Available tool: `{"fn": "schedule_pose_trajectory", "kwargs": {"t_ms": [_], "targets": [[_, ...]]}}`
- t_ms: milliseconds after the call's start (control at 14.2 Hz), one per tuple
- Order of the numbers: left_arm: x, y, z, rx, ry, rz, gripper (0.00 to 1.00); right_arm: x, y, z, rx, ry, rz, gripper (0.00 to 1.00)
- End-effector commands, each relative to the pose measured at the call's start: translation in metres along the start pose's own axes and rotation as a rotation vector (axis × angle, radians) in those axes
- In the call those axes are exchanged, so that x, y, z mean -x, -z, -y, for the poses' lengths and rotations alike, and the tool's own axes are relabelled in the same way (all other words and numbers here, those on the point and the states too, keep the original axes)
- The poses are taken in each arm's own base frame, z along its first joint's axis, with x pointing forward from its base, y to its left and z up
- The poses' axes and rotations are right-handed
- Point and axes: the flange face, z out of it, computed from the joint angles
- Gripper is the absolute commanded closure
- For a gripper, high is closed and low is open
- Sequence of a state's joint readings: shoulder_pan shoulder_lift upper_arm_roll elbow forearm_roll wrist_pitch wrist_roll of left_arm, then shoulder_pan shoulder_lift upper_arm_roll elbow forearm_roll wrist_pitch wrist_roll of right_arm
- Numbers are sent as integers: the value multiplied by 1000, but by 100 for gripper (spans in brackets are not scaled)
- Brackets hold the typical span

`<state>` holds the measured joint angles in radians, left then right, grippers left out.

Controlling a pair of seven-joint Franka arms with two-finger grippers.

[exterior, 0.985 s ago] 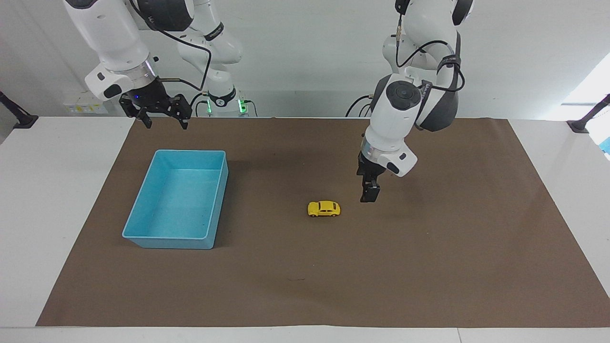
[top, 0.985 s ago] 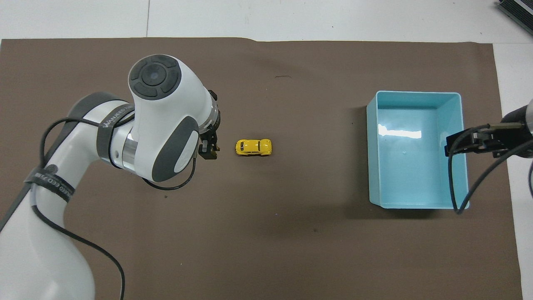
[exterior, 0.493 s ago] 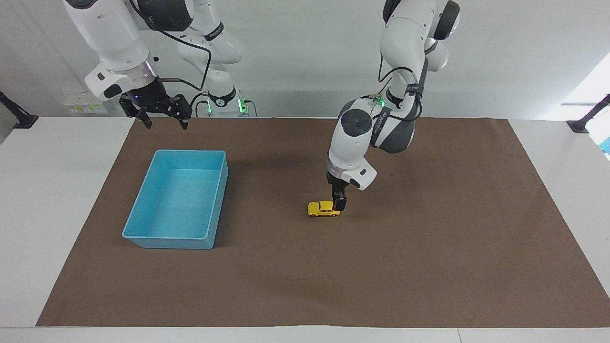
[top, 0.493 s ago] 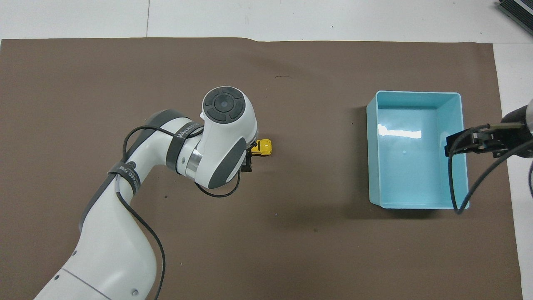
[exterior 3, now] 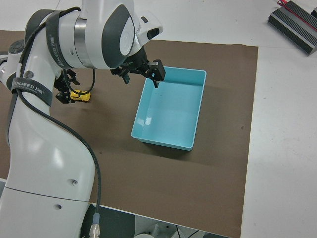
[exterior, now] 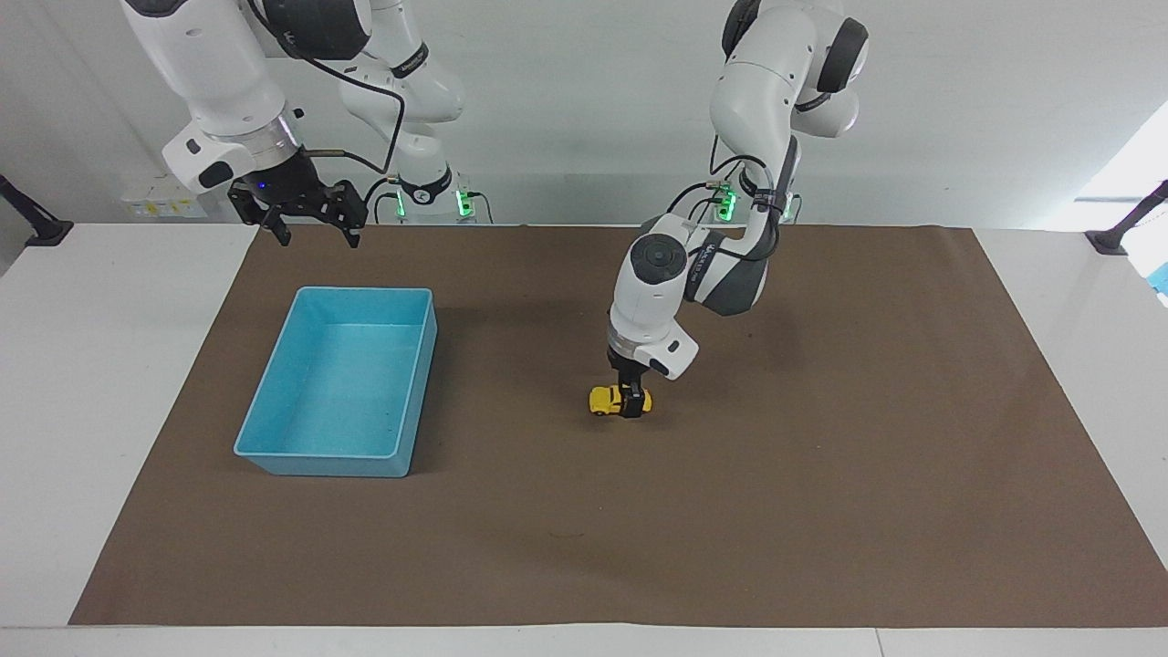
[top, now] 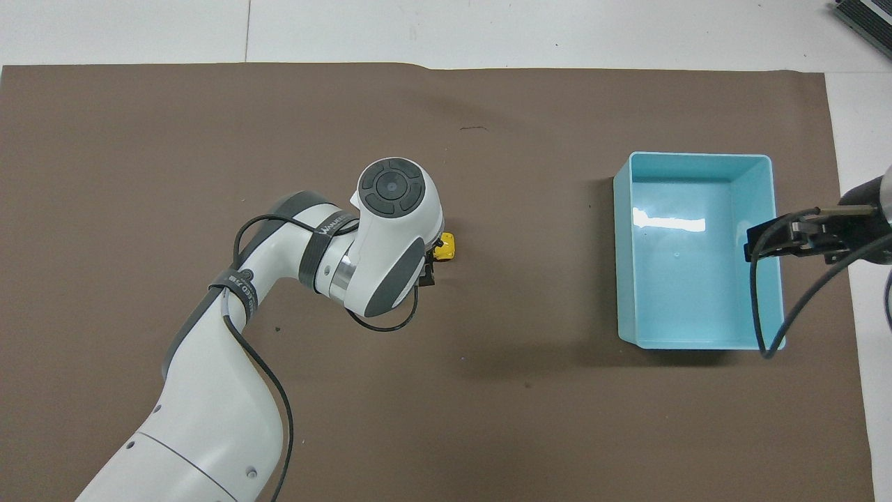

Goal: Wind up and store yellow beetle car

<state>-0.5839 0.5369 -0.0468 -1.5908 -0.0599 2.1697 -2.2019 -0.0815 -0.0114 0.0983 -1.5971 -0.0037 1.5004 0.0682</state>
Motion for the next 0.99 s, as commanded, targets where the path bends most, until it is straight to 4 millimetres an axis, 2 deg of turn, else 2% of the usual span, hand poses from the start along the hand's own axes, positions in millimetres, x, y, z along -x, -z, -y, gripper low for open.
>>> {"fn": "schedule_pose_trajectory", "kwargs": {"t_ms": [0, 141, 282, 493, 633, 704, 915], "targets": [[1, -7, 2, 16, 11, -10, 0, 0, 0, -2, -24, 22, -12, 0], [0, -7, 2, 19, 9, -13, 0, 0, 0, -2, -24, 22, -12, 0], [-1, -12, 5, 25, -8, -27, 25, 0, 0, -2, -24, 22, -12, 0], [-3, -14, 5, 23, -20, -35, 73, 0, 0, -2, -24, 22, -12, 0], [-4, -16, 5, 19, -40, -38, 96, 0, 0, -2, -24, 22, -12, 0], [-6, -20, 7, 15, -63, -39, 100, 0, 0, -2, -24, 22, -12, 0], [-15, -26, 8, 22, -61, -37, 100, 0, 0, -2, -24, 22, -12, 0]]}}
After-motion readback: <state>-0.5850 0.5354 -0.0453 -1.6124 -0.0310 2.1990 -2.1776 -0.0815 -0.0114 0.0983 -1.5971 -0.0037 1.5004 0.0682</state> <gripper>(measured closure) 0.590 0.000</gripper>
